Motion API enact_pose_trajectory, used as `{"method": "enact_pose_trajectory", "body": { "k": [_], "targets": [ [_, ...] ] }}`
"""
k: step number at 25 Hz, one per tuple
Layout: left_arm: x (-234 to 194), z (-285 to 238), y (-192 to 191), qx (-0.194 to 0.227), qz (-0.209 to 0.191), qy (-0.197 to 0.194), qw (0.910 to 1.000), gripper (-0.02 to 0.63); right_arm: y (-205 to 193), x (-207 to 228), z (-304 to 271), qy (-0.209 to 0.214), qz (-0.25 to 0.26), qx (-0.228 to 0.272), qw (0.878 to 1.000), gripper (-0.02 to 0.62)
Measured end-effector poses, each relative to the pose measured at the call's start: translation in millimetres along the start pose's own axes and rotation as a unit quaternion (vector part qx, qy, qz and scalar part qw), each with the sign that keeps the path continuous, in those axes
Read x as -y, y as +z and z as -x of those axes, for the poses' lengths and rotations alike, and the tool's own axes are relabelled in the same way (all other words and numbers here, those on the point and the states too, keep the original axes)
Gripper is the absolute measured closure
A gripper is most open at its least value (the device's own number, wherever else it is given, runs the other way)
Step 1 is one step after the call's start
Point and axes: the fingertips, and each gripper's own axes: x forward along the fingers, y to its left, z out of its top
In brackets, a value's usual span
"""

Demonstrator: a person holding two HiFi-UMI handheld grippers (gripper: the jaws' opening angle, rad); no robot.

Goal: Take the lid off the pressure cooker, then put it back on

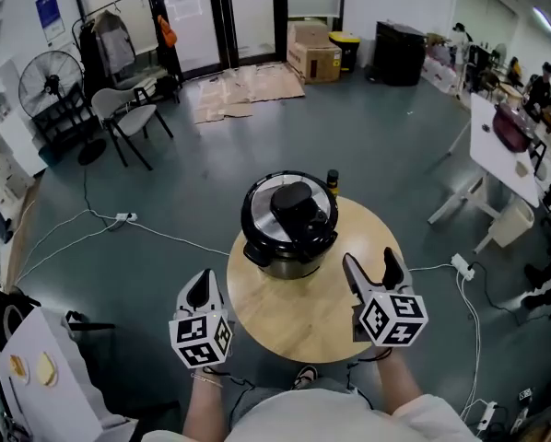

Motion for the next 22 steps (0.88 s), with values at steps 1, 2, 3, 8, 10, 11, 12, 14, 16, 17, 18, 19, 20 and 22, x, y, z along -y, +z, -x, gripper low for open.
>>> {"method": "enact_pose_trajectory", "body": {
  "k": [1, 2, 3, 8, 10, 11, 12, 14, 16, 17, 18, 19, 20, 22],
  "targets": [
    [-1, -4, -1, -0.002, 0.001, 0.006, 1.0000, 0.617, 1, 2, -8, 0.007, 0.005, -0.004, 1.000, 0.184],
    [-3, -7, -2, -0.004, 0.004, 0.011, 0.9999, 0.617, 2, 3, -16, 0.013, 0.010, -0.008, 1.000, 0.184],
    [-5, -12, -3, -0.007, 0.007, 0.016, 0.9998, 0.617, 2, 5, -24, 0.018, 0.013, -0.011, 1.000, 0.184],
    [-20, -39, 0, -0.010, 0.014, 0.028, 0.9995, 0.617, 3, 5, -54, 0.027, 0.015, -0.020, 0.999, 0.184],
    [-25, -52, 6, -0.009, 0.018, 0.025, 0.9995, 0.617, 6, 3, -66, 0.028, 0.016, -0.023, 0.999, 0.184],
    [-27, -59, 8, -0.009, 0.018, 0.023, 0.9995, 0.617, 7, 2, -71, 0.028, 0.015, -0.024, 0.999, 0.184],
    [-29, -65, 9, -0.010, 0.019, 0.022, 0.9995, 0.617, 9, 0, -76, 0.029, 0.015, -0.024, 0.999, 0.184],
    [-34, -74, 7, -0.015, 0.025, 0.021, 0.9993, 0.617, 11, -3, -84, 0.035, 0.024, -0.027, 0.999, 0.184],
    [-39, -83, 3, -0.018, 0.037, 0.024, 0.9989, 0.617, 14, -7, -93, 0.048, 0.041, -0.033, 0.997, 0.184],
    [-41, -87, 2, -0.018, 0.042, 0.026, 0.9986, 0.617, 16, -10, -98, 0.059, 0.049, -0.037, 0.996, 0.183],
    [-44, -89, 1, -0.019, 0.046, 0.028, 0.9983, 0.617, 17, -14, -102, 0.070, 0.057, -0.042, 0.995, 0.183],
    [-47, -91, -1, -0.019, 0.050, 0.032, 0.9981, 0.617, 17, -18, -106, 0.081, 0.066, -0.048, 0.993, 0.183],
    [-50, -94, -2, -0.020, 0.054, 0.035, 0.9978, 0.617, 16, -21, -110, 0.090, 0.076, -0.055, 0.991, 0.183],
    [-55, -98, -5, -0.020, 0.063, 0.037, 0.9971, 0.617, 15, -24, -118, 0.105, 0.098, -0.072, 0.987, 0.183]
  ]
}}
